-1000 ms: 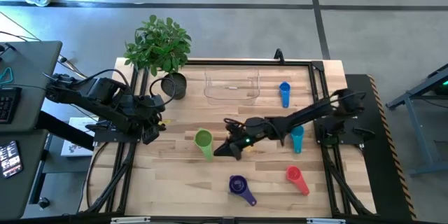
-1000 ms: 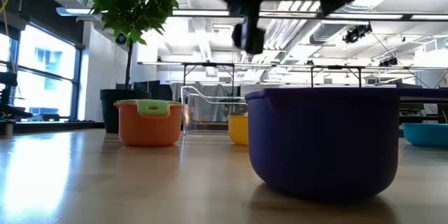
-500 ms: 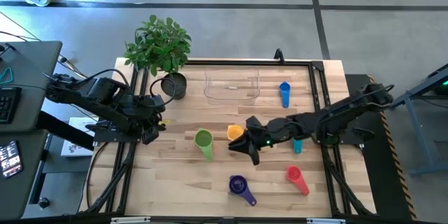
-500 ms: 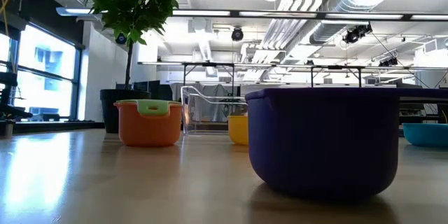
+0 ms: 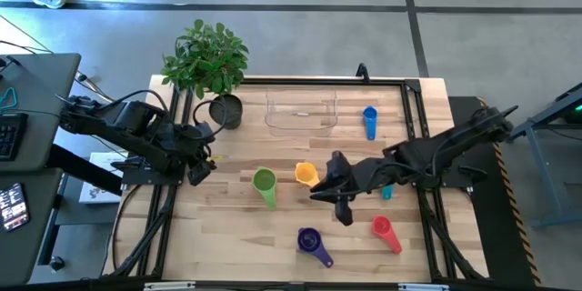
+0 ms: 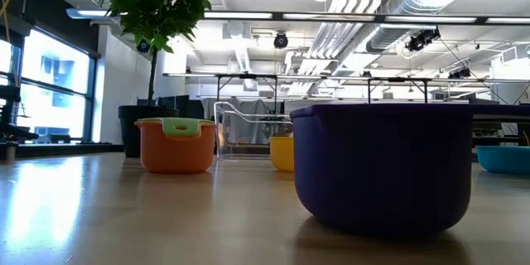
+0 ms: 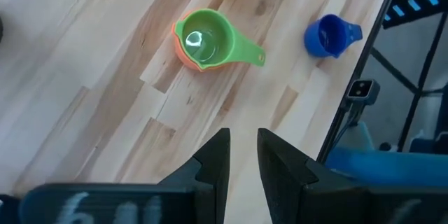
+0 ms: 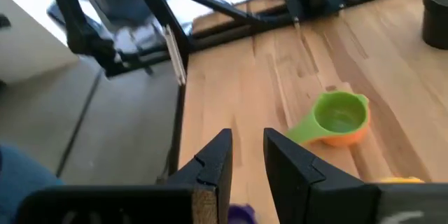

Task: Nest measuring cups in basket
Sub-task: Stack the dark blue measuring cup on top of the green measuring cup, then stack the yellow measuring cup on top of the dark blue measuring cup

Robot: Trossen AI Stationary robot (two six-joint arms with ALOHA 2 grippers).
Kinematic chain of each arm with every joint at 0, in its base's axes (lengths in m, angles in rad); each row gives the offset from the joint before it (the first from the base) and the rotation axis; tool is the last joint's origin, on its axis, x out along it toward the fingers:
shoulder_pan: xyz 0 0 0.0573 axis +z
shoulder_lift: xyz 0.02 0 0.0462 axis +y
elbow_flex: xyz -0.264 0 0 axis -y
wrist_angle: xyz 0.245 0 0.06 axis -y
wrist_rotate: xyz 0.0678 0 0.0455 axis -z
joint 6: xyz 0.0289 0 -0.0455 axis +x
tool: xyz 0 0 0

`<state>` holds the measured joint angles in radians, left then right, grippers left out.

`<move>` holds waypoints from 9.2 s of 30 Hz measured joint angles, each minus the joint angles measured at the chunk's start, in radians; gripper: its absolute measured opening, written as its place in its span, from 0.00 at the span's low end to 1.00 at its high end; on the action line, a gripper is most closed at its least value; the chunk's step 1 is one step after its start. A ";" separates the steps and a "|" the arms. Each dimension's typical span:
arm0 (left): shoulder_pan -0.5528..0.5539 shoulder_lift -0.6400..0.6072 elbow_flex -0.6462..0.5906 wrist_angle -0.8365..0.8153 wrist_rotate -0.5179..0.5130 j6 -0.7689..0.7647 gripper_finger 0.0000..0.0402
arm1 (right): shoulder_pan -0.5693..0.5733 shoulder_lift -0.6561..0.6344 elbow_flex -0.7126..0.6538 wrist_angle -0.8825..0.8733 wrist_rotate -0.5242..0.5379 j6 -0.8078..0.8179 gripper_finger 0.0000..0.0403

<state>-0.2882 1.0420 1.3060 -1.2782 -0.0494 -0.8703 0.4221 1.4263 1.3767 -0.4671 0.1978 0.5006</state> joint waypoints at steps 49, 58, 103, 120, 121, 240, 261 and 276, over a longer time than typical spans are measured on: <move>0.000 0.000 0.000 0.003 -0.126 -0.219 0.16 | 0.033 0.519 0.064 -0.159 -0.232 -0.098 0.36; 0.000 0.000 0.000 0.003 -0.126 -0.219 0.16 | 0.043 0.595 0.064 -0.160 -0.229 -0.076 0.36; 0.000 0.001 0.000 0.003 -0.156 -0.059 0.16 | -0.261 0.515 0.216 -0.057 -0.103 0.344 0.00; 0.000 0.001 0.000 0.004 -0.156 -0.070 0.16 | -0.351 0.524 0.232 0.114 -0.007 0.398 0.00; 0.000 0.001 0.000 0.003 -0.156 -0.070 0.16 | -0.352 0.529 0.232 0.114 -0.014 0.395 0.00; 0.000 0.001 0.000 0.004 -0.175 -0.017 0.16 | -0.367 0.800 0.572 -0.940 -0.042 -0.121 0.18; 0.000 0.001 0.000 0.004 -0.201 -0.018 0.16 | -0.448 0.725 0.572 -0.961 -0.057 -0.266 0.10; 0.071 0.001 0.000 0.004 -0.224 -0.017 0.16 | -0.484 0.610 0.571 -1.055 0.082 -0.250 0.01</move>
<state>-0.2174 1.0428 1.3060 -1.2745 -0.2730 -0.8871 -0.0616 2.0364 1.9480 -1.5217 0.2798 0.2502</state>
